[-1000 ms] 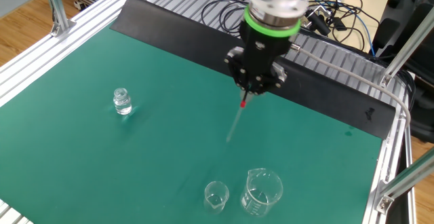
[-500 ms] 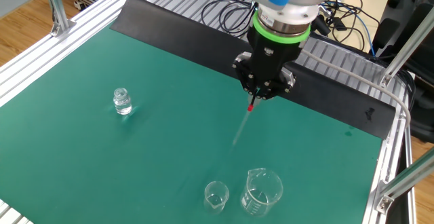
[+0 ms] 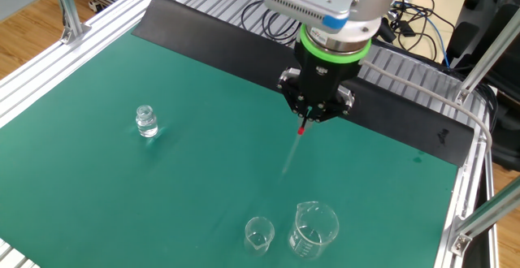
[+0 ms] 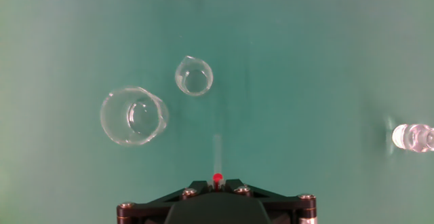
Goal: Transfer liquid using a dropper
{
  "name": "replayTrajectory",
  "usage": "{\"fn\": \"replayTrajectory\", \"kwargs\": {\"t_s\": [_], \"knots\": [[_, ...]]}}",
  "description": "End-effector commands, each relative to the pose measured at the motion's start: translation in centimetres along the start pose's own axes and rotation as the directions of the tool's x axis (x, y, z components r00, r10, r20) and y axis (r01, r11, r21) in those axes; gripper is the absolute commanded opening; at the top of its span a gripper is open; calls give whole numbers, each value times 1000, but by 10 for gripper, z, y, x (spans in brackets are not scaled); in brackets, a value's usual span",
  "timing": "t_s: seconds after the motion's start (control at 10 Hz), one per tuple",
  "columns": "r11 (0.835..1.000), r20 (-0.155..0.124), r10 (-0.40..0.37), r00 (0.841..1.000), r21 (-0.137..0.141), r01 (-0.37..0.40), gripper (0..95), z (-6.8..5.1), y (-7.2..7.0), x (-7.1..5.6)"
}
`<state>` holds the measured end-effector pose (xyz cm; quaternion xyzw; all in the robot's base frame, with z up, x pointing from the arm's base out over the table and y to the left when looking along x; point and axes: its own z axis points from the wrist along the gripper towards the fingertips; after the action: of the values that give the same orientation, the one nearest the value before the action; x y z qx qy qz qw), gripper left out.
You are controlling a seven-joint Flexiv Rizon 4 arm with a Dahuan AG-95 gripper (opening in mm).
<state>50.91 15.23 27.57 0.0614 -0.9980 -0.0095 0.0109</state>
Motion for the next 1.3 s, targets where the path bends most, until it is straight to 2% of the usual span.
{"fn": "replayTrajectory", "kwargs": {"t_s": [0.1,0.3,0.6,0.9,1.3], "knots": [[1000,16,2,1000,3,-2,0,-1,1,-2],[1000,50,-2,999,10,1,0,-1,1,-2],[1000,61,6,998,10,-7,0,-2,0,-7],[1000,54,12,998,8,-12,0,-4,-4,-30],[1000,54,26,998,1,-26,0,4,-4,-48]]}}
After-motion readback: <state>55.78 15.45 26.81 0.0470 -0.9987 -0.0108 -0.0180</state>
